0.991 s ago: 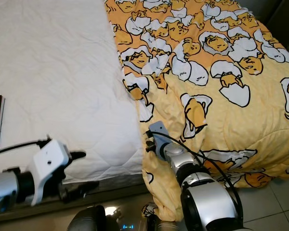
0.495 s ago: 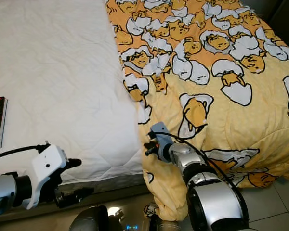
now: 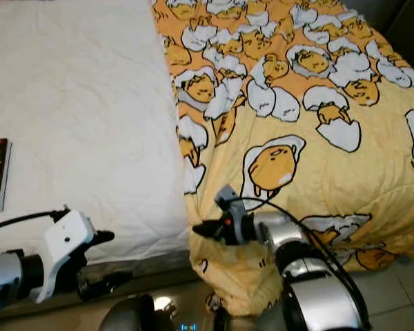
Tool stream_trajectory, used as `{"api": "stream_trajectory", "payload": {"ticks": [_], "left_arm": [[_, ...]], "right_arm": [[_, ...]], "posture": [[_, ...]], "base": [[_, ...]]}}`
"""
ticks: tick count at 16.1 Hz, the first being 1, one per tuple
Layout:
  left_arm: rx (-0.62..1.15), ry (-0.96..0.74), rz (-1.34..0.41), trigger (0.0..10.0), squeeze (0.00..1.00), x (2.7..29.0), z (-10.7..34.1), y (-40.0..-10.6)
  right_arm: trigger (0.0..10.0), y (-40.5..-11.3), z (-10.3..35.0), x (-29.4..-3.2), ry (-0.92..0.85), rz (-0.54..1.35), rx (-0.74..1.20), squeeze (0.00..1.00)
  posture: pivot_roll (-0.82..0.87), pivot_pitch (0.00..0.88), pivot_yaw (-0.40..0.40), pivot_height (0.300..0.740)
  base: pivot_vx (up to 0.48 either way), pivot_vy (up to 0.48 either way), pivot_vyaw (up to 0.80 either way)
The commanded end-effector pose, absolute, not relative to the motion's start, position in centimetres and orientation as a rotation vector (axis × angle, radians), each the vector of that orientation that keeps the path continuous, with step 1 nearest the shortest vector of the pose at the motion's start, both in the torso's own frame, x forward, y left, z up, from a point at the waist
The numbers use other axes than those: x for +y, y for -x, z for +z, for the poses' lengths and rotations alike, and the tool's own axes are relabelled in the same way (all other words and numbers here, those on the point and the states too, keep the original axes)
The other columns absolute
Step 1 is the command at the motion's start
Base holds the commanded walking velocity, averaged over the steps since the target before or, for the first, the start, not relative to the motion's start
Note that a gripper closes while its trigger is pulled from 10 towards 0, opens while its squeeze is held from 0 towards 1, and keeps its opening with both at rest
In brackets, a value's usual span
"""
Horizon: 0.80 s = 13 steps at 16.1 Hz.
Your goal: Clean up the room
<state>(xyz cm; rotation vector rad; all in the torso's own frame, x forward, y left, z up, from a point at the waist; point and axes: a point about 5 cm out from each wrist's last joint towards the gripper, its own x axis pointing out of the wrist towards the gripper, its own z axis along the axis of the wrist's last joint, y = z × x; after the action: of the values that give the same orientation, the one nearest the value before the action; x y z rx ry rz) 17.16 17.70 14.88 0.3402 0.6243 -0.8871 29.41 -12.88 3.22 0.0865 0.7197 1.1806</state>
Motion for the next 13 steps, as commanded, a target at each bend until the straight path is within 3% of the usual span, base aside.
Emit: {"api": "stream_trajectory", "payload": {"ticks": [1, 4, 5, 6, 7, 8, 13], "left_arm": [[0.621, -0.362, -0.898, 10.0, 0.0, 17.7, 15.1, -17.0], [0.617, -0.367, -0.912, 10.0, 0.0, 17.4, 14.9, -17.1], [0.614, -0.369, -0.913, 10.0, 0.0, 17.3, 14.9, -17.1], [0.613, -0.369, -0.913, 10.0, 0.0, 17.3, 14.9, -17.1], [0.608, -0.372, -0.911, 10.0, 0.0, 17.3, 14.9, -17.2], [0.606, -0.375, -0.909, 10.0, 0.0, 17.3, 14.9, -17.3], [0.584, -0.392, -0.88, 10.0, 0.0, 17.5, 14.6, -18.1]], "right_arm": [[0.0, -28.1, 2.6, -12.6, -0.11, 1.269, 0.765, 0.0], [0.0, -26.4, 1.8, -13.1, -0.097, 1.333, 0.808, 0.0], [4.9, -26.3, 1.7, -13.1, -0.062, 1.298, 0.79, 0.0], [4.9, -26.4, 1.7, -13.1, -0.044, 1.278, 0.779, 0.0], [10.0, -26.8, 1.6, -13.1, -0.038, 1.205, 0.754, 0.32], [10.0, -27.0, 1.6, -13.0, -0.042, 1.173, 0.74, 1.0], [10.0, -27.2, 3.3, -12.6, -0.159, 1.164, 0.658, 1.0]], "posture": [[0.12, 0.134, -0.007, 0.74], [0.12, 0.123, -0.006, 0.74], [0.12, 0.119, -0.007, 0.74], [0.12, 0.117, -0.007, 0.74], [0.12, 0.113, -0.007, 0.74], [0.12, 0.112, -0.007, 0.74], [0.09, 0.068, -0.002, 0.74]], "base": [[0.0, 0.0, 0.0], [0.0, 0.0, 0.0], [0.0, 0.0, 0.0], [0.0, 0.0, 0.0], [0.0, 0.0, 0.0], [0.0, 0.0, 0.0], [0.0, 0.0, 0.0]]}}
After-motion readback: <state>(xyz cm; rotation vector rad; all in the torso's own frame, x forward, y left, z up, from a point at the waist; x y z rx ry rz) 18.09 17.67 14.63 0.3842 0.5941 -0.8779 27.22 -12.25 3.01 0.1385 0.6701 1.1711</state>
